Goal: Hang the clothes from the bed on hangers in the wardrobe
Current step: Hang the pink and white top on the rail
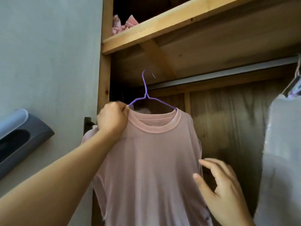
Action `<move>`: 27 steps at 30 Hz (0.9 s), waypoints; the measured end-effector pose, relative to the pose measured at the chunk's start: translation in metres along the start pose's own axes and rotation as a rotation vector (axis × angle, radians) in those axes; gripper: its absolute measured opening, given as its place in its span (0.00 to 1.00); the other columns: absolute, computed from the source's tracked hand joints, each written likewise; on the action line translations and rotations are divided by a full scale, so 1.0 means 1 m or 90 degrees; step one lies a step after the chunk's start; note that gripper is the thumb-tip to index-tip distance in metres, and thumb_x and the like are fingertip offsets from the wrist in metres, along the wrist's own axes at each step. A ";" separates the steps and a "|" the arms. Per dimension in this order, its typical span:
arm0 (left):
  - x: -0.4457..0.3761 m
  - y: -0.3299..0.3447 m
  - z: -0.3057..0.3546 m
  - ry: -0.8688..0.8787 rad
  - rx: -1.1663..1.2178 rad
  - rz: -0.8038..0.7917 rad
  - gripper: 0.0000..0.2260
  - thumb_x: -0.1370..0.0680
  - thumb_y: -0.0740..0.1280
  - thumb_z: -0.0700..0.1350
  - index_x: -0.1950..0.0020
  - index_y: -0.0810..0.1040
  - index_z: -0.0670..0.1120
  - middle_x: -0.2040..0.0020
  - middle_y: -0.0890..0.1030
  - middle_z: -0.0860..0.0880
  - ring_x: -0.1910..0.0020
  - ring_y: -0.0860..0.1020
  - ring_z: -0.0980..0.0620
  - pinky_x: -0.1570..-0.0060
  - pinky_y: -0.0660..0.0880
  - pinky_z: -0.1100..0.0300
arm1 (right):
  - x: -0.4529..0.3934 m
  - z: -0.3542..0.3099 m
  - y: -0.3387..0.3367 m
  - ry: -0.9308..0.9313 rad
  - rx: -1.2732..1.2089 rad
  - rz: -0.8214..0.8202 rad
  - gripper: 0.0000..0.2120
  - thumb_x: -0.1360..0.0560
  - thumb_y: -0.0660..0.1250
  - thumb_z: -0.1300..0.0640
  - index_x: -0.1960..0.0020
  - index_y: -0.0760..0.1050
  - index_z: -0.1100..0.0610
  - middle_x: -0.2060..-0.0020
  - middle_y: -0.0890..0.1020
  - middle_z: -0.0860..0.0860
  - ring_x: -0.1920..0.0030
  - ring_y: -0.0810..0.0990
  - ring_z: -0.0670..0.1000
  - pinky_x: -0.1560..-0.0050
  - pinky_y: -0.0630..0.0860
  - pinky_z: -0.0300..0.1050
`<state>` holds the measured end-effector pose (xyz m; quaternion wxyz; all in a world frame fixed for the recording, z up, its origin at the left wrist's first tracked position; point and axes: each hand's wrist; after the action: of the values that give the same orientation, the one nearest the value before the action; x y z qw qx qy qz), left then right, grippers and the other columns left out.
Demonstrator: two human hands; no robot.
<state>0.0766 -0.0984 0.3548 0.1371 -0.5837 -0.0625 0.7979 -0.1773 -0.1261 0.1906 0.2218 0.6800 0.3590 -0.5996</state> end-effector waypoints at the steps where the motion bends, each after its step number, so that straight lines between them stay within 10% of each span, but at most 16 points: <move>1: -0.011 0.010 0.004 -0.001 -0.003 -0.002 0.11 0.20 0.60 0.48 0.45 0.81 0.49 0.49 0.81 0.44 0.55 0.76 0.45 0.60 0.67 0.56 | -0.004 0.005 0.005 -0.002 0.009 0.000 0.22 0.31 0.61 0.43 0.48 0.80 0.58 0.51 0.80 0.52 0.50 0.72 0.47 0.50 0.66 0.35; 13: -0.119 0.131 -0.002 -0.012 -0.021 -0.009 0.13 0.18 0.57 0.46 0.45 0.79 0.41 0.52 0.79 0.41 0.53 0.78 0.42 0.59 0.69 0.54 | -0.089 0.052 0.081 0.058 0.024 0.016 0.16 0.29 0.72 0.53 0.42 0.77 0.52 0.50 0.72 0.41 0.46 0.71 0.44 0.47 0.63 0.35; 27: -0.169 0.201 -0.027 -0.003 -0.108 -0.059 0.12 0.19 0.57 0.41 0.43 0.78 0.40 0.47 0.79 0.39 0.48 0.78 0.40 0.55 0.72 0.52 | -0.115 0.069 0.125 0.041 0.023 -0.017 0.20 0.27 0.61 0.42 0.38 0.72 0.46 0.48 0.68 0.38 0.42 0.66 0.40 0.50 0.60 0.25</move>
<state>0.1203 -0.3412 0.4486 0.1233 -0.5880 -0.1572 0.7838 -0.1313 -0.2825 0.2740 0.1901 0.6982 0.3640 -0.5864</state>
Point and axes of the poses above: each hand's wrist, its own x-axis away from the middle knuckle, its own y-axis out of the palm, z = x × y
